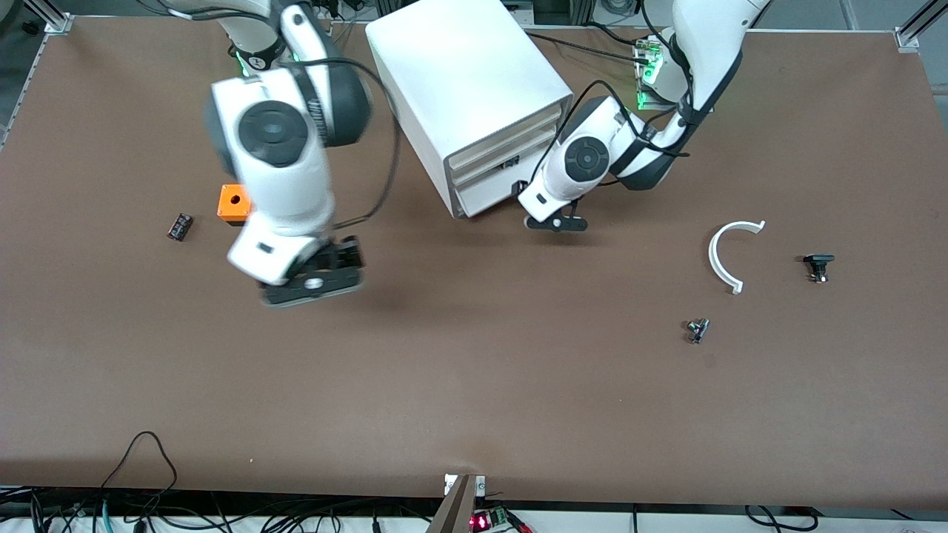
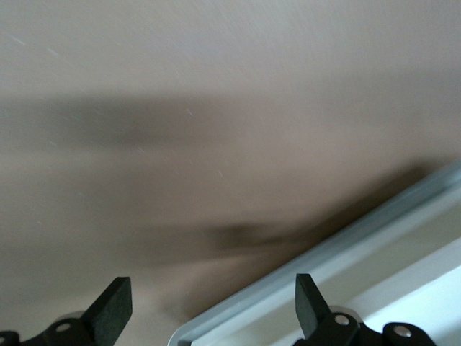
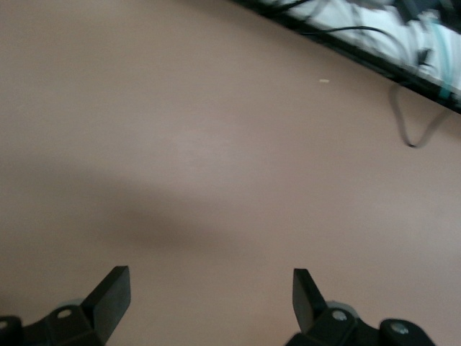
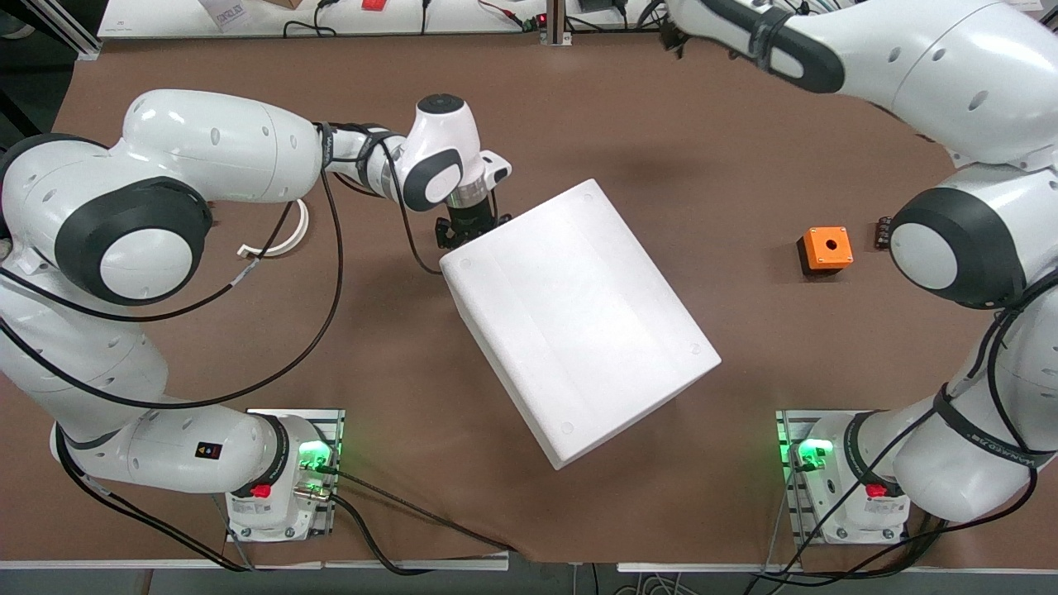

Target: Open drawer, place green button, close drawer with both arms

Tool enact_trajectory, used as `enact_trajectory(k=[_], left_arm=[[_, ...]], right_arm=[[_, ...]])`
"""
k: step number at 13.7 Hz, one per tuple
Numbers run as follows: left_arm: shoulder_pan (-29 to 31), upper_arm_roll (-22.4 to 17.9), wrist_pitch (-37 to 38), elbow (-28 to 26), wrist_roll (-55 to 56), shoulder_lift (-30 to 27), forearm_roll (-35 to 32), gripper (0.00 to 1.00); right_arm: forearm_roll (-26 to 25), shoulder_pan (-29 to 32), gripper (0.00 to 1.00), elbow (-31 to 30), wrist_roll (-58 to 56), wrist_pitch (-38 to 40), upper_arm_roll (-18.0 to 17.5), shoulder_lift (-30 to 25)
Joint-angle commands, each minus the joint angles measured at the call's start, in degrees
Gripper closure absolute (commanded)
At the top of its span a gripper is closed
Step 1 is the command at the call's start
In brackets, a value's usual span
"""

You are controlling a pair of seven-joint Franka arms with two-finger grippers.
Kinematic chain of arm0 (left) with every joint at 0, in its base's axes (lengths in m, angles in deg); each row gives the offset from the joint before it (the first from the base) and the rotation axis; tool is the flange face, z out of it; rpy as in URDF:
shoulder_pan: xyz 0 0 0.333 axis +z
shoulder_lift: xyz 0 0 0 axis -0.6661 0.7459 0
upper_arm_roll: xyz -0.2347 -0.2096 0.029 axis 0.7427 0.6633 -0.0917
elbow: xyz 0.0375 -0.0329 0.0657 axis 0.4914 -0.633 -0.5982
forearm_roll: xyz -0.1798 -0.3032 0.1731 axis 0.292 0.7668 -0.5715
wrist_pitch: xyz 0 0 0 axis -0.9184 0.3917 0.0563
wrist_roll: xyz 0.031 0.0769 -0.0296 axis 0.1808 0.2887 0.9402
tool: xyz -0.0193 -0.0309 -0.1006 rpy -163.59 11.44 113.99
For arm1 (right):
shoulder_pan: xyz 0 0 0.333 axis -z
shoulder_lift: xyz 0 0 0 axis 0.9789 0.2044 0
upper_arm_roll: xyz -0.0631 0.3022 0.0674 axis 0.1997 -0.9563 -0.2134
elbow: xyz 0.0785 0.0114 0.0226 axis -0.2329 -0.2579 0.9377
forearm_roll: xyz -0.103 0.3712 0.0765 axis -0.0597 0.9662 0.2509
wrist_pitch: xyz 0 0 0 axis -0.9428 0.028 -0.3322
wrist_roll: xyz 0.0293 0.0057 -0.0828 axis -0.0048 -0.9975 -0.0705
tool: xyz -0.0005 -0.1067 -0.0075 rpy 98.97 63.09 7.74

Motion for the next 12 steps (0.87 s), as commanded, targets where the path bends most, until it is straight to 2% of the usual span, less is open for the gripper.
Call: enact_trajectory(k=[1, 2, 3, 4, 6, 8, 10, 12], left_arm=[[-1.67, 1.15, 0.32, -3.12, -5.30, -2.67, 1.58, 0.00], [-1.85, 1.60, 0.32, -3.56, -5.39, -2.67, 1.58, 0.00], [-1.86, 1.60, 0.32, -3.56, -5.39, -2.67, 1.58, 0.00], [-1.68, 1.60, 0.32, -3.56, -5.39, -2.93, 1.58, 0.00], [1.46, 1.43, -0.99, -2.69, -5.57, -4.51, 0.62, 0.00], [7.86, 0.81, -4.15, -1.19, -5.57, -8.89, 0.70, 0.00], [13.15, -0.41, -4.16, -0.23, -5.92, -14.51, 0.62, 0.00], [14.92, -3.65, -0.59, 1.36, -10.02, -19.34, 0.53, 0.00]], right_arm=[[1.11, 3.37, 0.00, -2.42, 1.24, 1.40, 2.52, -5.91], [3.38, 5.49, 0.00, -2.94, 1.76, 3.84, 2.35, -7.49], [7.92, 7.68, 0.00, -2.95, 4.12, 7.08, 2.35, -8.55], [9.71, 10.40, 0.00, -3.04, 5.62, 9.64, 1.31, -9.60], [9.64, 17.16, 0.00, -3.47, 5.90, 13.43, -4.30, -11.71], [9.90, 24.98, 0.00, -7.14, 4.94, 12.58, -8.71, -13.64], [10.43, 28.61, 0.00, -11.28, 1.97, 9.24, -9.43, -15.75], [9.65, 29.76, 0.00, -12.00, -2.61, 8.70, -9.34, -16.20]])
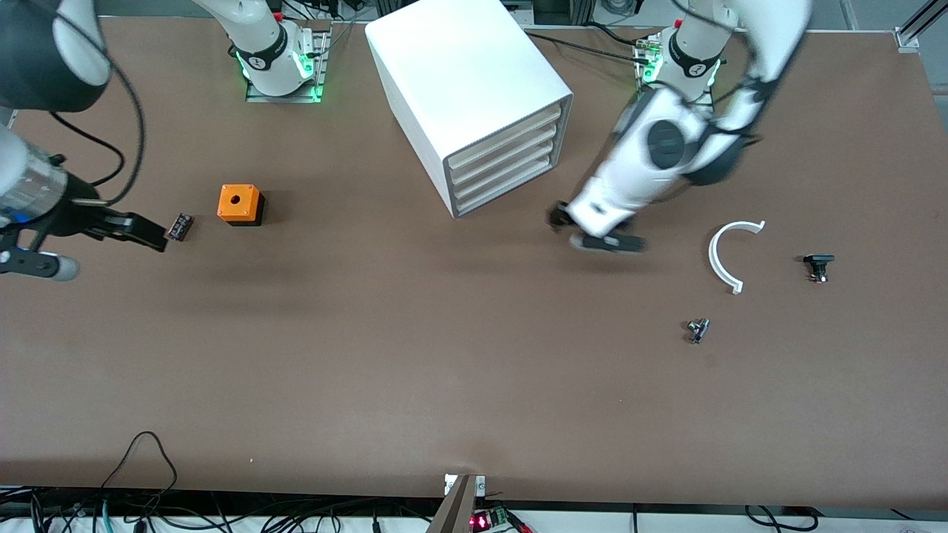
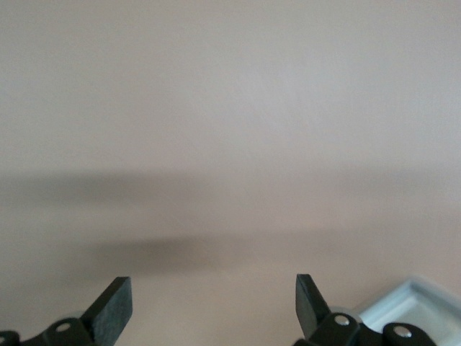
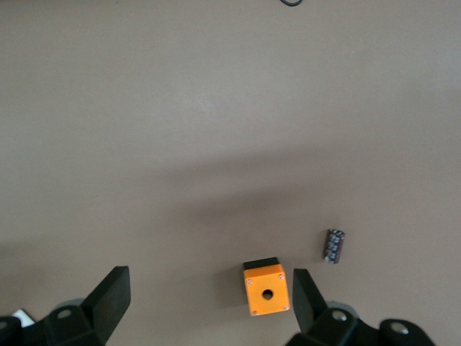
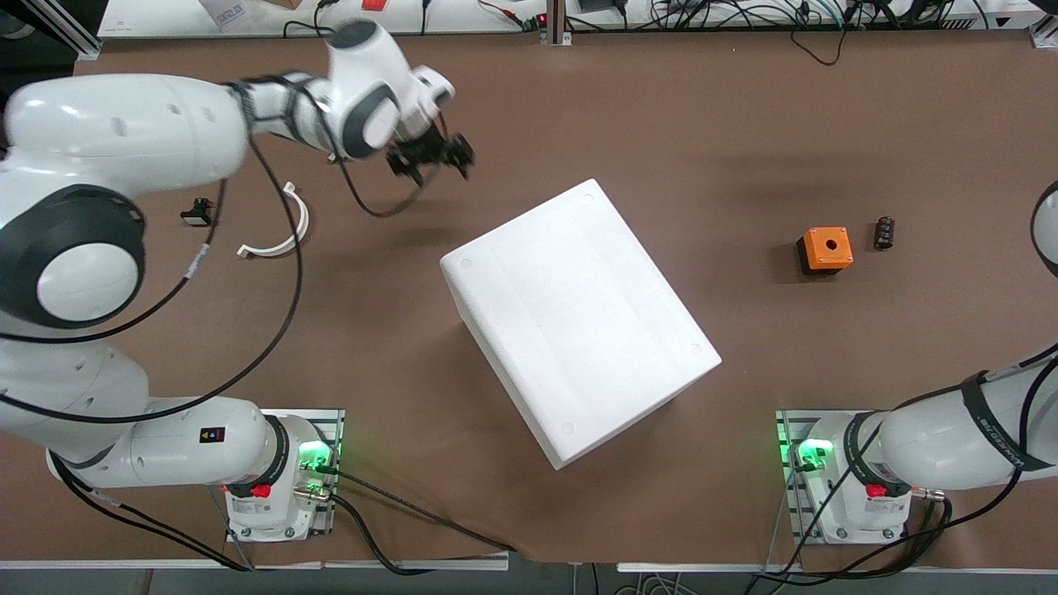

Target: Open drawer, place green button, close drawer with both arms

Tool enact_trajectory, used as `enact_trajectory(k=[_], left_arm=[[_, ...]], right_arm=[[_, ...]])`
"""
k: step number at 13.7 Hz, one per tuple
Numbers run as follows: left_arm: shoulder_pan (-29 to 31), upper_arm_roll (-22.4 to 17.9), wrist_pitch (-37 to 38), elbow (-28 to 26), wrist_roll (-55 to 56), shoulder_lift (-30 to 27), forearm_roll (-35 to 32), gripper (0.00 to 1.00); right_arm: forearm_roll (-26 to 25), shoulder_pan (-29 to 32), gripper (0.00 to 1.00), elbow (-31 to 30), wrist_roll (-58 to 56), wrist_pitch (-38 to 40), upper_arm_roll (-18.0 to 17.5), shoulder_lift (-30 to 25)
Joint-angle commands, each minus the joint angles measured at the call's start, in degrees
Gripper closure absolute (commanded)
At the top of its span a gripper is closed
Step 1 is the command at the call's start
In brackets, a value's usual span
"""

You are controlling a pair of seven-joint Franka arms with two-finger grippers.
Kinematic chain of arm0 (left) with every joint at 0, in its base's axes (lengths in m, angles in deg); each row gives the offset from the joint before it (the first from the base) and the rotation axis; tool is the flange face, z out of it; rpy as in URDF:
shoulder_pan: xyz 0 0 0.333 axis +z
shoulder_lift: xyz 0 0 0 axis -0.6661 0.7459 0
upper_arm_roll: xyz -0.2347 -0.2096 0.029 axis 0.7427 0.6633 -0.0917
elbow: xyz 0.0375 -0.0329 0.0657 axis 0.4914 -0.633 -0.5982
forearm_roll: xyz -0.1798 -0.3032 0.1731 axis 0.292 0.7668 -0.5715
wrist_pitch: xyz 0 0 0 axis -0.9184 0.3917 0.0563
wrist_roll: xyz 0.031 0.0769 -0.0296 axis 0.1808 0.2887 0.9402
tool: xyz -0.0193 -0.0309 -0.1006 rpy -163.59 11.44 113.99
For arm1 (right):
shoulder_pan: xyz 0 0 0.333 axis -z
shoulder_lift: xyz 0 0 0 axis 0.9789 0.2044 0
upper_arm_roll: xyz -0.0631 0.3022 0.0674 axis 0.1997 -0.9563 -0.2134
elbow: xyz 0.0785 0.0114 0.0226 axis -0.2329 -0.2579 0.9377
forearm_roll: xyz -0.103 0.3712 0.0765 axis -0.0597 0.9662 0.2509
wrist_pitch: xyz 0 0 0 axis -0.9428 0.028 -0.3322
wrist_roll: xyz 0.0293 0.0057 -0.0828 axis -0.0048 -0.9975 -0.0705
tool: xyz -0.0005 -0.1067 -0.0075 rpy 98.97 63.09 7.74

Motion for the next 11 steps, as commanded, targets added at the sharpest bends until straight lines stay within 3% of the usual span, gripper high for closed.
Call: enact_trajectory(k=[1, 4, 6, 8, 11], left_arm=[[1.13, -4.32, 6.93, 0.15, -9.13, -9.54, 0.55, 0.00], [1.13, -12.58, 19.49, 7.25, -23.81, -13.34, 0.55, 0.00], [1.13, -17.07, 27.14, 12.09, -32.26, -14.31, 0.55, 0.00], [1.13, -20.06, 33.48, 16.92, -37.55, -14.40, 0.46, 0.00], [1.04, -22.54, 37.54, 20.89, -41.52, -14.40, -3.30, 0.00]], right_arm=[[-0.05, 2.17, 0.00, -3.00, -2.84, -1.31, -1.36, -2.35], [-0.84, 2.17, 0.00, -3.17, -13.27, -0.87, 0.05, -2.86], [-0.93, 2.17, 0.00, -4.39, -13.66, 0.00, 0.13, -4.27], [-0.93, 2.17, 0.00, -10.08, -12.96, -0.77, 0.22, -8.47], [-0.76, 2.17, 0.00, -20.98, -12.78, -8.49, 0.57, -15.68]])
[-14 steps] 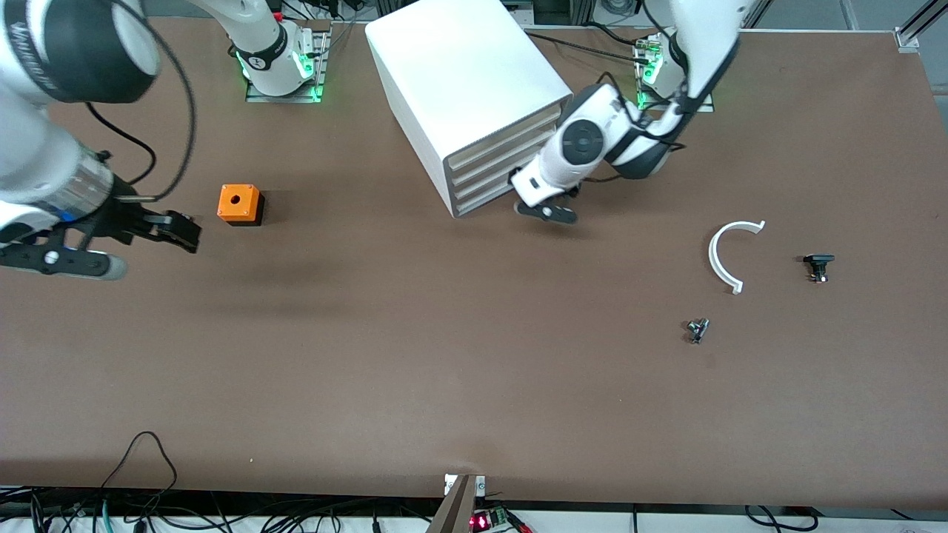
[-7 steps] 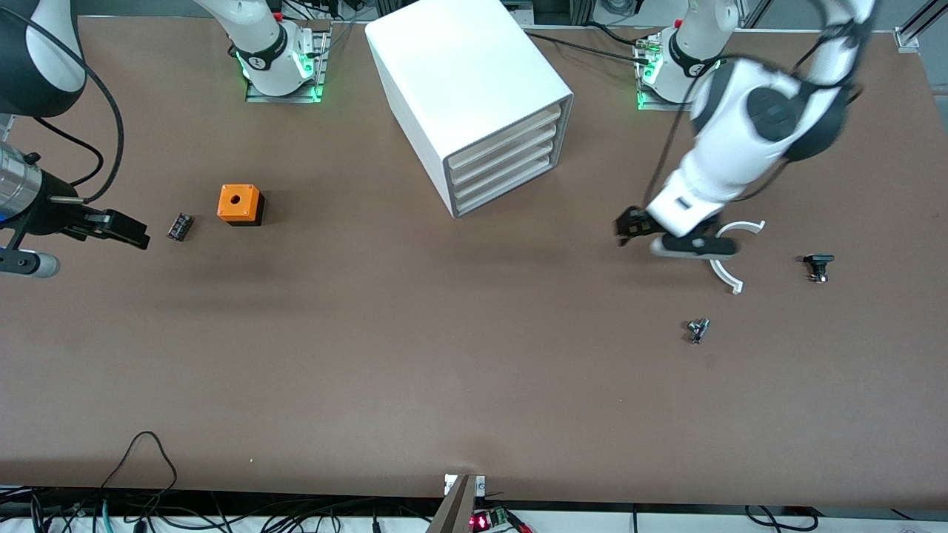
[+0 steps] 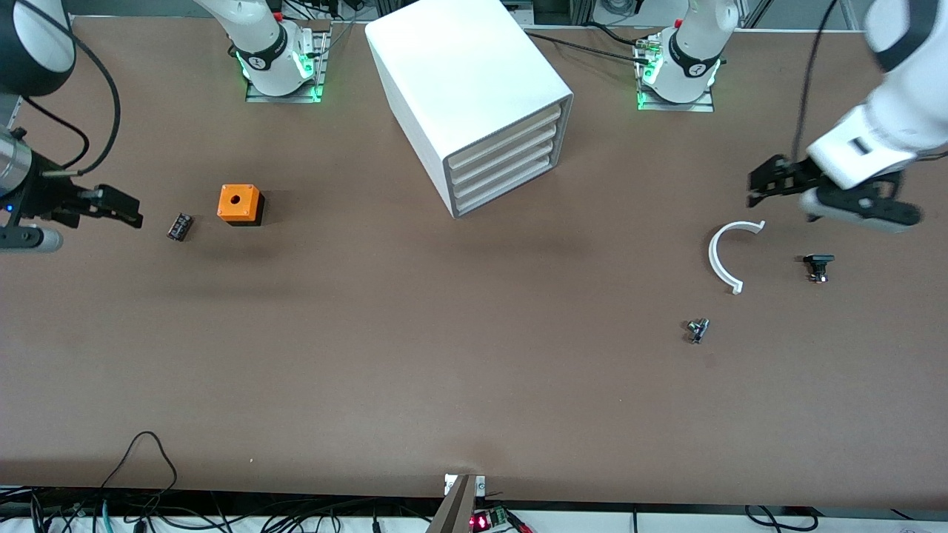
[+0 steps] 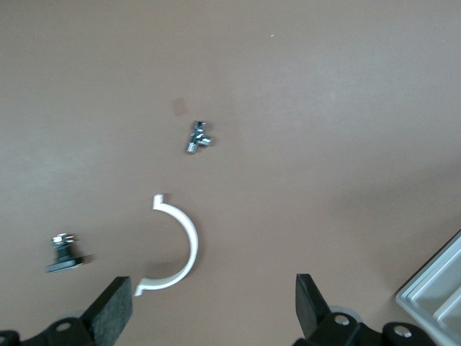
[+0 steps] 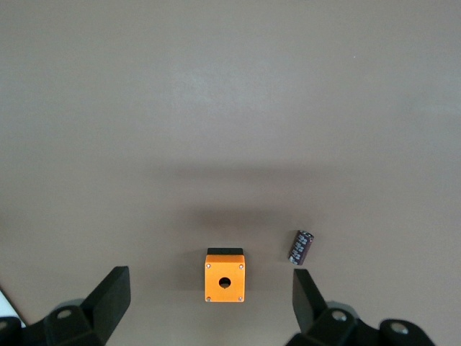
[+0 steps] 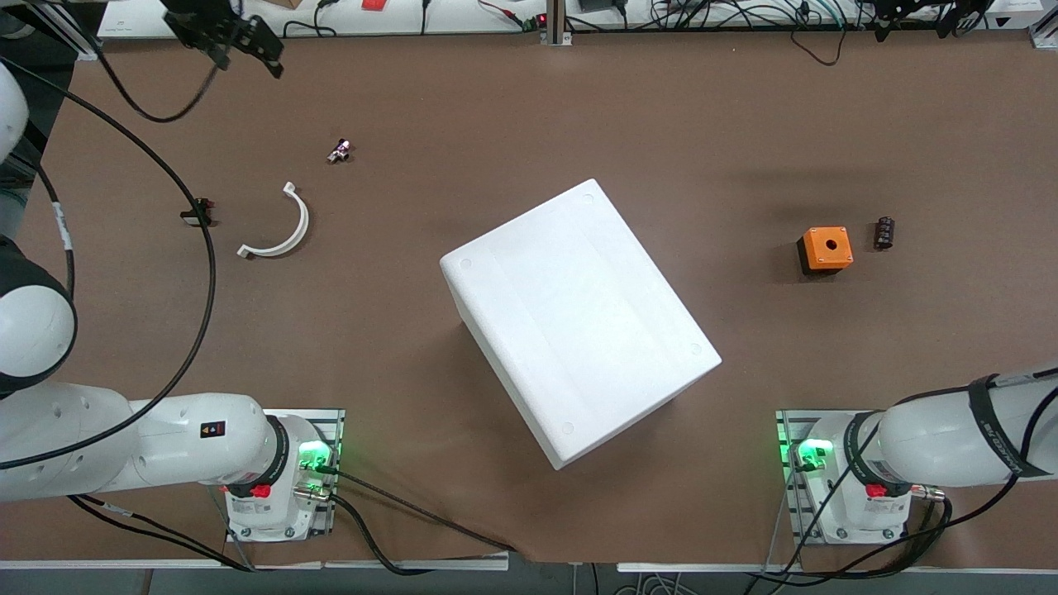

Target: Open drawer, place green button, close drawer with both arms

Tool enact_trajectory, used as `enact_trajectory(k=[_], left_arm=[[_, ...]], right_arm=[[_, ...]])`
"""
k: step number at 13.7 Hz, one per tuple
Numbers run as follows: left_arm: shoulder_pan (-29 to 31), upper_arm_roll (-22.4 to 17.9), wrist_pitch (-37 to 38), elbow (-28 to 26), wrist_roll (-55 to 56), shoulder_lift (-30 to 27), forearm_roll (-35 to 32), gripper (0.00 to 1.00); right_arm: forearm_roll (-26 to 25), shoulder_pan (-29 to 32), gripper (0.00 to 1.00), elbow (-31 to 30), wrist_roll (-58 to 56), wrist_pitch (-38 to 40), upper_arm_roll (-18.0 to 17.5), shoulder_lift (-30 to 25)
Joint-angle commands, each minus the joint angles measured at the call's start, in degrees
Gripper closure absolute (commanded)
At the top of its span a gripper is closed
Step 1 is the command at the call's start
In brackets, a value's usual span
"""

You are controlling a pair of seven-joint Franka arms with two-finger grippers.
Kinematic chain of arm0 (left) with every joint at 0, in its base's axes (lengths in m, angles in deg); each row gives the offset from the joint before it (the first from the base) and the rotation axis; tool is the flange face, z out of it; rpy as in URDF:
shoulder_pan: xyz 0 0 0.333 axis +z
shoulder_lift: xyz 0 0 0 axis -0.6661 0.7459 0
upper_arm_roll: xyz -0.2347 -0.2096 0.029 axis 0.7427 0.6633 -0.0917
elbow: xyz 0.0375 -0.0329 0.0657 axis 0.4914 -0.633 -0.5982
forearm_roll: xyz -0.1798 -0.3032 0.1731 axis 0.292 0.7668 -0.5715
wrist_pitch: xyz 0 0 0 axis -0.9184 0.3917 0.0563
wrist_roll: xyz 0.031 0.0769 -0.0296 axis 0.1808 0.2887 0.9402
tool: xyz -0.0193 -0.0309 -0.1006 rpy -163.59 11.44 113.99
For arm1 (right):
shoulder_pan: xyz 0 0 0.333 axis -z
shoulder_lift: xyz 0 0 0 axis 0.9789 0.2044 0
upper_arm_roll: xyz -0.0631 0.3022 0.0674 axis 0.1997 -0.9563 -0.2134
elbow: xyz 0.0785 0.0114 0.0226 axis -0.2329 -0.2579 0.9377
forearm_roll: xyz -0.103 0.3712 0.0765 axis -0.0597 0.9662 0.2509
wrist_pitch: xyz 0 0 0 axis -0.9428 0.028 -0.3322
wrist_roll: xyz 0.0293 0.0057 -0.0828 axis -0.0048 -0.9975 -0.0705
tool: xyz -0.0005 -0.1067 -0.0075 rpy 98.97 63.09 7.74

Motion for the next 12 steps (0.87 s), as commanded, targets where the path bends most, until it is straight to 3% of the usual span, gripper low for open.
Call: enact_trajectory(k=[1, 3, 9, 12], left_arm=[[-0.69, -0.95, 3.62, 4.27, -3.98, 0.97, -3.42, 0.00], [-0.69, -1.04, 3.71, 4.54, -4.08, 0.97, -3.60, 0.00], [-0.69, -1.22, 3.63, 5.50, -3.11, 1.67, -2.99, 0.00], [-1.39, -1.75, 5.11, 7.78, 5.53, 1.67, -2.90, 0.00]], right_arm=[[-0.35, 0.26, 0.00, -10.52, -0.33, -4.70, -0.12, -8.22], [0.00, 0.26, 0.00, -8.08, 0.02, -1.29, -0.21, -7.78], [0.18, 0.44, 0.00, -4.46, -1.03, -1.10, -0.03, -6.55], [0.18, 0.26, 0.00, -3.41, -0.86, -0.39, -0.03, -6.20]])
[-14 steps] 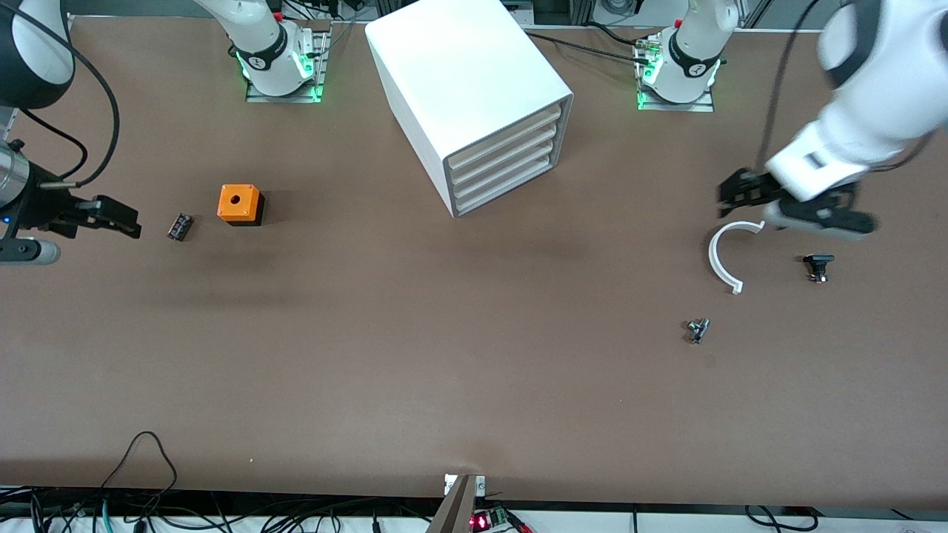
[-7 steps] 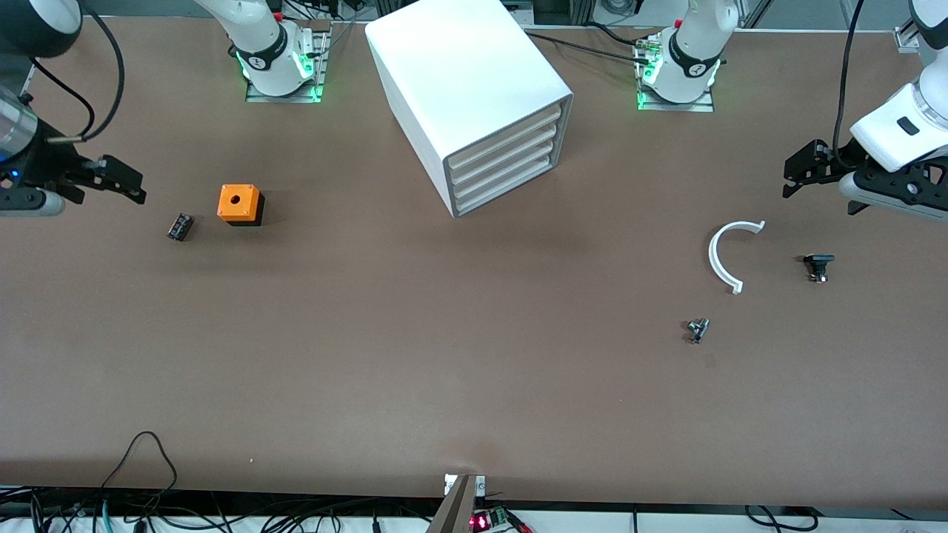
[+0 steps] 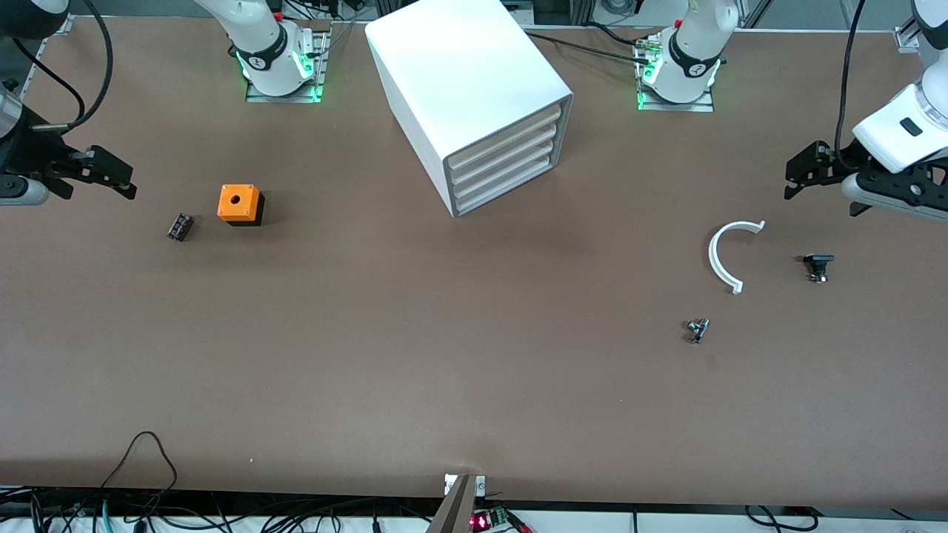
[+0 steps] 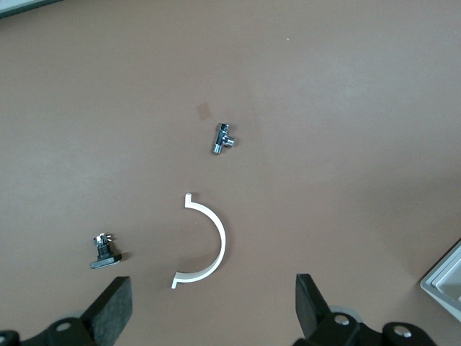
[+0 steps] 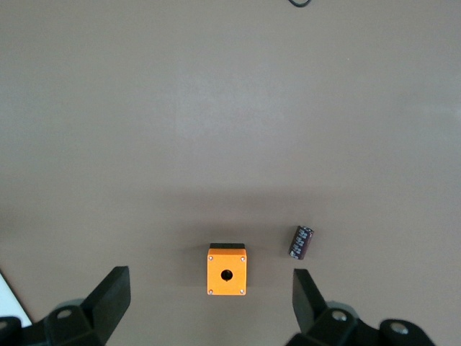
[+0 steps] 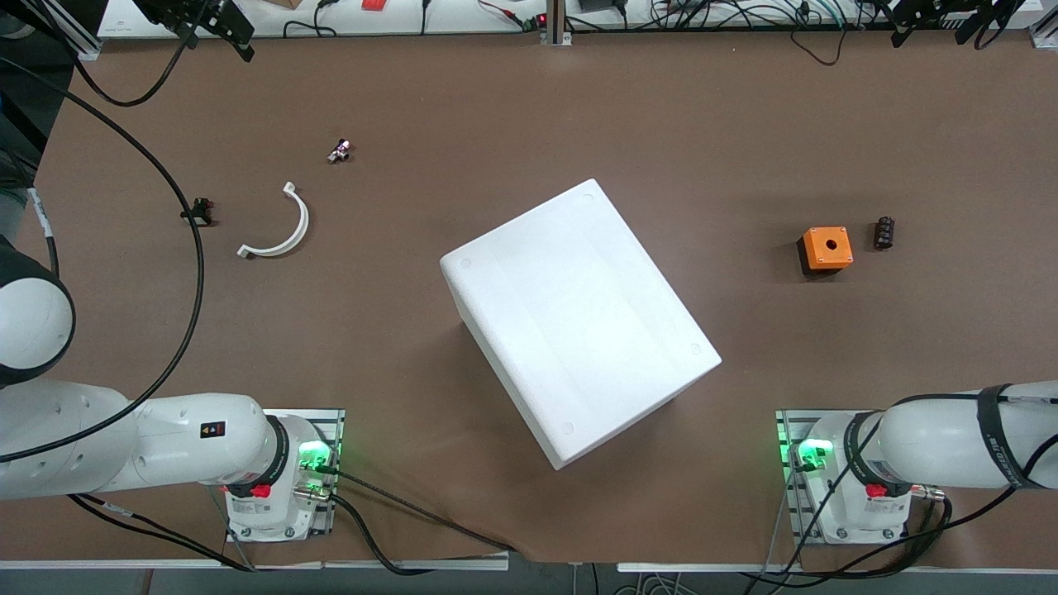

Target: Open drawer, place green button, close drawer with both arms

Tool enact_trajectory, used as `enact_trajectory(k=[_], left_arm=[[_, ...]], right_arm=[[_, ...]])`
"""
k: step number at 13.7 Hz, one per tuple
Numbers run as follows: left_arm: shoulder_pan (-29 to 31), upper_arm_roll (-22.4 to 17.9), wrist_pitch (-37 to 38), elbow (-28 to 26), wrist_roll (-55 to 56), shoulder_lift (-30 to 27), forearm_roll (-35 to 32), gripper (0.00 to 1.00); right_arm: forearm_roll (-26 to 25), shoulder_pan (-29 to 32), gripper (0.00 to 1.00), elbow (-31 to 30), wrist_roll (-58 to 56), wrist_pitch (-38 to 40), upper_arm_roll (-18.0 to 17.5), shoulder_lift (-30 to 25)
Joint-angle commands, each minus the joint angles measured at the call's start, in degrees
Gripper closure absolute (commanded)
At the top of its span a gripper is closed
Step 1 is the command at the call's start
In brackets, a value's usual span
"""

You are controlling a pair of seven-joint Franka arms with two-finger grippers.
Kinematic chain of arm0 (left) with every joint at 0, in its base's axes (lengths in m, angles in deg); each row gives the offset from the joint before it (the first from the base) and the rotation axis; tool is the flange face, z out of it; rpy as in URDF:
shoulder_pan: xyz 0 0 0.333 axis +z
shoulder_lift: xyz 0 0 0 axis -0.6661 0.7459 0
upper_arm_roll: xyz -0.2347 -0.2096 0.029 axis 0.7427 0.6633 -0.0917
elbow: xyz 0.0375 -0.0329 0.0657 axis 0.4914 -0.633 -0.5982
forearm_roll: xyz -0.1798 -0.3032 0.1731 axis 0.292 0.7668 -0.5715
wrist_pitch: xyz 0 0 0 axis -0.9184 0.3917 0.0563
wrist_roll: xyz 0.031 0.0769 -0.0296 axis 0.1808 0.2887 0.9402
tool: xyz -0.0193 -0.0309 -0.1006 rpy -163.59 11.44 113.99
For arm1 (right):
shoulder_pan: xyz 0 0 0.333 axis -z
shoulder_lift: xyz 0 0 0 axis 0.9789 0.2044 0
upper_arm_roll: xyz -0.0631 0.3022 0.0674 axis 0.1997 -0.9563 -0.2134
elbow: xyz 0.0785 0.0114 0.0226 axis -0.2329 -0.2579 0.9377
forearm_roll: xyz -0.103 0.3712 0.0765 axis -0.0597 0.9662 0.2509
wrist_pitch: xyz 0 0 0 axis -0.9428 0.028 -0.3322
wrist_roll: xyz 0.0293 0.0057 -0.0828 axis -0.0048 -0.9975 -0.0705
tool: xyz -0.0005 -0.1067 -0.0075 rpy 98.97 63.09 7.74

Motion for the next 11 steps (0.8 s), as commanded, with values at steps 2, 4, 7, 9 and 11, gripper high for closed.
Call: enact_trajectory(k=[2, 4, 7, 9, 11], left_arm=[[-1.29, -0.07, 4.81, 5.26, 11.85, 1.20, -1.25, 0.00], [-1.29, -0.24, 4.82, 5.36, 11.51, 1.37, -1.26, 0.00], [-0.94, 0.02, 5.60, 5.89, 11.25, 1.99, -1.26, 0.00], [-0.94, 0.11, 5.70, 5.98, 11.33, 1.99, -1.34, 0.00], [-1.11, 0.28, 6.04, 5.89, 11.42, 2.16, -1.52, 0.00]], right_arm=[[-0.01, 0.24, 0.00, 2.67, -0.77, 2.41, -0.15, 0.79], [-0.01, 0.24, 0.00, 3.02, -0.77, 5.56, -0.15, 0.43], [-0.01, 0.16, 0.00, 5.39, -0.16, 9.97, -0.24, 0.52], [0.08, 0.07, 0.00, 5.48, -0.07, 9.97, -0.24, 0.52], [0.08, 0.16, 0.00, 5.48, -0.16, 9.97, -0.15, 0.61]])
